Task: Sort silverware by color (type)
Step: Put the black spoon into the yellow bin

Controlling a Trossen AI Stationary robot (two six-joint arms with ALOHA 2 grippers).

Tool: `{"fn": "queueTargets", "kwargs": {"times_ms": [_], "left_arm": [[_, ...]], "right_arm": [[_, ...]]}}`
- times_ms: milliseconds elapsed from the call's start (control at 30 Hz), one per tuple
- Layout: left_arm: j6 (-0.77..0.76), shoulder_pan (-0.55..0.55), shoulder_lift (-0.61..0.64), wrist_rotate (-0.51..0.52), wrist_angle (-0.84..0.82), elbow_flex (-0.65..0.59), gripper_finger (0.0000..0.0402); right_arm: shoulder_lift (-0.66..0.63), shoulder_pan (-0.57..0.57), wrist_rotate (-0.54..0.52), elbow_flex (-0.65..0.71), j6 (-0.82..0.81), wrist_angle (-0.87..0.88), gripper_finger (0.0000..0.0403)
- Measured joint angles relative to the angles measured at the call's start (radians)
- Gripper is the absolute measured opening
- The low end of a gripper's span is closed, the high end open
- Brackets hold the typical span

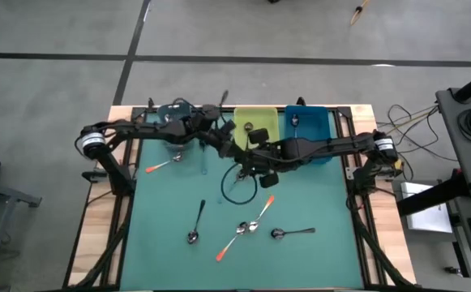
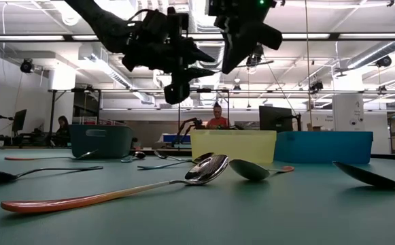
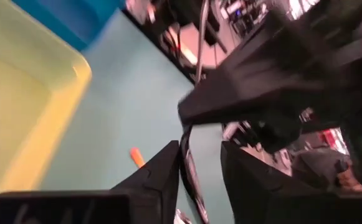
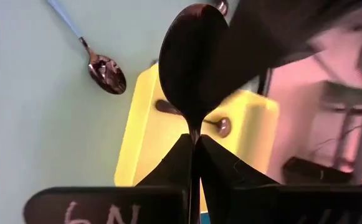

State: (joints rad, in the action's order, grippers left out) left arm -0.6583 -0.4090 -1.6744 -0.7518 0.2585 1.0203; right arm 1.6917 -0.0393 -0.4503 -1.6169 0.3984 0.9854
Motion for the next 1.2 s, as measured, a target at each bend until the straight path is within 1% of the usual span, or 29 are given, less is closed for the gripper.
{"fn": "queueTargets", "kwargs": {"times_ms": [133, 267, 367, 500, 600, 733, 867, 967, 1033, 1200], "left_arm": [[0.066, -0.073, 0.024, -0.002, 0.008, 0.000, 0.0118], [0.152, -0.150, 0.049, 0.018, 0.005, 0.000, 0.0123], [0.241, -0.187, 0.092, 0.111, 0.005, 0.000, 0.0121], [0.395, -0.186, 0.160, 0.248, 0.002, 0.000, 0.0118], [0.521, -0.171, 0.226, 0.313, 0.004, 0.000, 0.0116], [0.627, -0.164, 0.316, 0.370, 0.004, -0.018, 0.0116], [0.654, -0.159, 0.406, 0.384, 0.006, -0.072, 0.0116], [0.650, -0.140, 0.468, 0.384, 0.037, -0.153, 0.0116], [0.625, -0.119, 0.506, 0.384, 0.110, -0.224, 0.0116], [0.533, -0.058, 0.589, 0.372, 0.352, -0.405, 0.0116]], "right_arm": [[0.002, 0.049, 0.045, 0.001, -0.112, 0.006, 0.0009], [0.002, 0.117, 0.090, 0.001, -0.266, -0.026, 0.0009], [0.004, 0.176, 0.160, 0.001, -0.402, -0.074, 0.0009], [0.018, 0.250, 0.174, 0.001, -0.598, -0.131, 0.0009], [0.039, 0.309, 0.182, 0.001, -0.743, -0.180, 0.0009], [0.078, 0.380, 0.205, 0.001, -0.866, -0.214, 0.0009], [0.128, 0.434, 0.207, 0.001, -1.007, -0.219, 0.0009], [0.168, 0.453, 0.207, 0.001, -1.099, -0.221, 0.0009], [0.192, 0.453, 0.214, 0.001, -1.146, -0.221, 0.0009], [0.236, 0.450, 0.213, 0.001, -1.259, -0.251, 0.0009]]}}
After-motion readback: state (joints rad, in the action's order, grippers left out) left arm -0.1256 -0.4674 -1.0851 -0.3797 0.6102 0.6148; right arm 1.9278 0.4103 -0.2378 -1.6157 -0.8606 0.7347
